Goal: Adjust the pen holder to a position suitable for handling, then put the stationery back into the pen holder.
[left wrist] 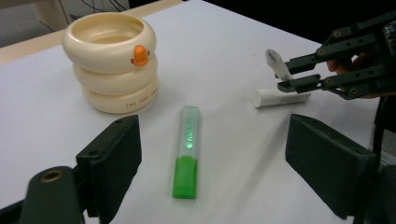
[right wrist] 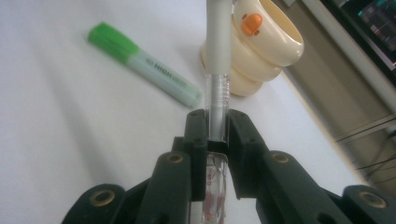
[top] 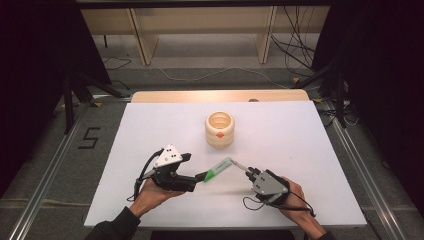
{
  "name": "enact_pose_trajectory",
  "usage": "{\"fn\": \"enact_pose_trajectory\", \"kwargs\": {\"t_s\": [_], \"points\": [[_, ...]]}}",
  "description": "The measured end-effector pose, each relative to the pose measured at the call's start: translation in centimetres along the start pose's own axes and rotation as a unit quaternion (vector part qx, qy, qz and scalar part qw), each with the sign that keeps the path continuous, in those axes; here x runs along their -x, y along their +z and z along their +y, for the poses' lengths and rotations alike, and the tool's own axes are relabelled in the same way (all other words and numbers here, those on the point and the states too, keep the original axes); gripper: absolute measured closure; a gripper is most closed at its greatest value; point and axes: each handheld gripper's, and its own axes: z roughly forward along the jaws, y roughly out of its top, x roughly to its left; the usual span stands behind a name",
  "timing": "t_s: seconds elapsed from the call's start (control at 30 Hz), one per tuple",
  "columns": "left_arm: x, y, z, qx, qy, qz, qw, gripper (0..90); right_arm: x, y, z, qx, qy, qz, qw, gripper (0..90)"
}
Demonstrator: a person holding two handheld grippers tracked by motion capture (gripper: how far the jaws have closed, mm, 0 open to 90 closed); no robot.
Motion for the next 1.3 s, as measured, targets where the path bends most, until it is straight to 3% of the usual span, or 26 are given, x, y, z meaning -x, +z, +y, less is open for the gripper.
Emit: {"fn": "enact_pose_trajectory", "kwargs": {"t_s": [0.03,0.07,0.1,0.13,0.17,0.2,0.23,0.27,0.3,0.33,0.37,0.4,0.43,0.5,0.57,0.6,0.67,0.73,0.9,1.0,1.1,1.2,1.3], "points": [[0.0,-0.1,-0.1,0.008,-0.004,0.006,0.9999,18.1,0.0,0.0,0.0,0.000,0.000,0.000,1.0000,79.5],[-0.1,-0.2,-0.2,0.011,-0.003,0.009,0.9999,18.1,0.3,-0.1,0.0,0.003,0.027,0.011,0.9996,79.5],[0.0,-0.3,-0.4,0.016,-0.004,0.014,0.9998,18.0,0.8,-0.1,0.0,0.012,0.075,0.029,0.9967,79.5],[0.0,-0.4,-0.5,0.021,-0.002,0.019,0.9996,18.0,1.1,-0.1,0.0,0.015,0.097,0.037,0.9945,79.5],[0.0,-0.5,-0.6,0.026,-0.001,0.025,0.9994,18.0,1.1,-0.1,0.0,0.015,0.097,0.037,0.9945,79.5],[0.0,-0.6,-0.6,0.029,0.001,0.027,0.9992,17.6,1.6,0.0,0.0,0.025,0.137,0.052,0.9888,79.4],[0.0,-0.7,-0.7,0.032,0.000,0.027,0.9991,17.6,1.6,0.0,0.0,0.025,0.137,0.052,0.9888,79.4],[-0.1,-0.7,-0.8,0.034,-0.001,0.027,0.9991,17.5,1.9,0.0,0.0,0.030,0.158,0.060,0.9852,79.5],[-0.1,-0.7,-0.8,0.032,0.000,0.030,0.9990,16.8,2.3,0.2,0.0,0.038,0.194,0.071,0.9778,79.4],[-0.1,-0.7,-0.9,0.032,0.003,0.033,0.9989,16.8,2.3,0.2,0.0,0.038,0.194,0.071,0.9778,79.4],[-0.1,-0.7,-0.9,0.033,0.001,0.033,0.9989,16.7,2.5,0.3,0.0,0.040,0.205,0.074,0.9751,79.4],[-0.1,-0.7,-1.0,0.033,-0.004,0.033,0.9989,16.7,3.0,0.5,0.0,0.047,0.231,0.081,0.9685,79.5],[-0.1,-0.7,-1.0,0.031,-0.001,0.034,0.9989,16.6,3.2,0.6,0.0,0.050,0.240,0.083,0.9659,79.5],[-0.1,-0.6,-1.1,0.031,0.002,0.039,0.9987,16.5,3.6,0.7,0.1,0.057,0.255,0.086,0.9614,79.5],[-0.1,-0.5,-1.2,0.032,0.001,0.042,0.9986,16.5,3.8,0.8,0.2,0.060,0.260,0.086,0.9599,79.4],[-0.1,-0.5,-1.2,0.033,0.000,0.044,0.9985,16.4,4.5,1.0,0.4,0.067,0.277,0.085,0.9548,79.5],[-0.1,-0.6,-1.3,0.037,-0.001,0.046,0.9982,16.4,5.0,1.4,0.8,0.074,0.292,0.083,0.9499,79.4],[0.0,-0.7,-1.4,0.043,0.002,0.053,0.9977,16.4,5.3,1.6,1.0,0.076,0.290,0.082,0.9503,79.4],[-0.1,-1.0,-1.7,0.052,-0.001,0.057,0.9971,16.4,6.6,3.0,2.4,0.088,0.320,0.081,0.9399,79.4],[-0.2,-1.0,-1.9,0.053,0.000,0.061,0.9967,16.4,7.1,3.7,3.2,0.091,0.322,0.080,0.9389,79.4],[-0.2,-1.1,-1.9,0.050,0.001,0.058,0.9971,16.3,7.5,4.3,3.9,0.098,0.333,0.080,0.9346,79.4],[-0.3,-1.1,-2.0,0.049,0.003,0.060,0.9970,16.1,8.0,4.9,4.5,0.102,0.332,0.074,0.9347,79.4],[-0.3,-1.2,-2.0,0.053,0.003,0.059,0.9968,16.1,8.6,5.5,5.0,0.107,0.343,0.071,0.9305,79.5]]}}
